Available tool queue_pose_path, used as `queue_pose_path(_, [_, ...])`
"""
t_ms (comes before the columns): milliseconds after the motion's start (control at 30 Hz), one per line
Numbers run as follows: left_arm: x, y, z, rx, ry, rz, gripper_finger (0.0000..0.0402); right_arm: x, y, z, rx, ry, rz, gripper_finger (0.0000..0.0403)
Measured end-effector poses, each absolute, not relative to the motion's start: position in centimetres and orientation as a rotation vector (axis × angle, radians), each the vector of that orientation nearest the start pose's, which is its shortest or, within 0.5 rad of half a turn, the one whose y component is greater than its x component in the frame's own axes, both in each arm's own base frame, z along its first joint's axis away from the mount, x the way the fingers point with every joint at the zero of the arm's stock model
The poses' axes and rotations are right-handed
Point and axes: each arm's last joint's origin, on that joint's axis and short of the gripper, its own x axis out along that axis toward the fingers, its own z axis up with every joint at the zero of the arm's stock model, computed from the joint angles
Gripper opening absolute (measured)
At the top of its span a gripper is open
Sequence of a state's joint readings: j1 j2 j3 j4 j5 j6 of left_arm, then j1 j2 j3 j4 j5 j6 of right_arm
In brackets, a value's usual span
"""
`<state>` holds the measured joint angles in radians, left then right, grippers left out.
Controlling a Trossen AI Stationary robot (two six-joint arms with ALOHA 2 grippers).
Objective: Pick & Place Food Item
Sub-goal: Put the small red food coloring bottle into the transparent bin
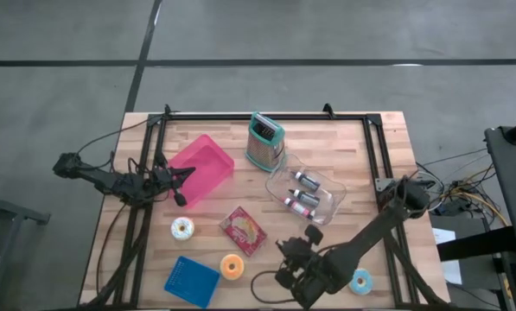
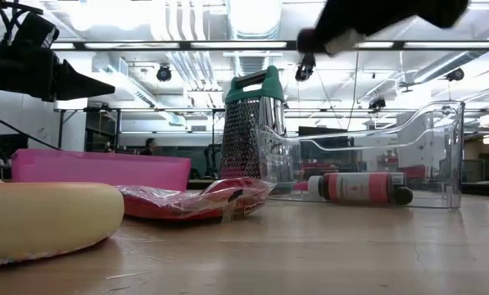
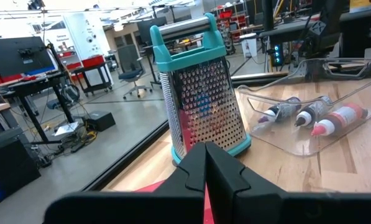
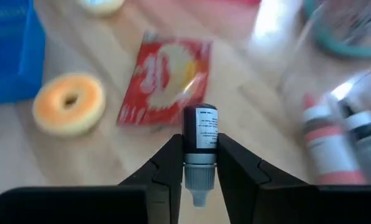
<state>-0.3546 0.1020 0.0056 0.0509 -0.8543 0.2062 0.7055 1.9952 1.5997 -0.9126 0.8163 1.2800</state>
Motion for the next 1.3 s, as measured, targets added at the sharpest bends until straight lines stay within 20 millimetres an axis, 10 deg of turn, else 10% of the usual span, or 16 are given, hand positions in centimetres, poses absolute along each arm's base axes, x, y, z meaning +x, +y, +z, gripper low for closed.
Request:
queue_pose_path(633, [9.5, -1.2, 16.3, 0.228, 0.089, 0.494, 0.0005, 32.5, 14.7, 29.8, 0.423, 0.542, -0.815, 0.0082])
queue_pose_path(1300, [9.5, -1.2, 16.3, 0.228, 0.089, 0.494, 0.0005, 33.8, 4.2, 27.7, 0.612, 0.869, -1.067, 0.0083])
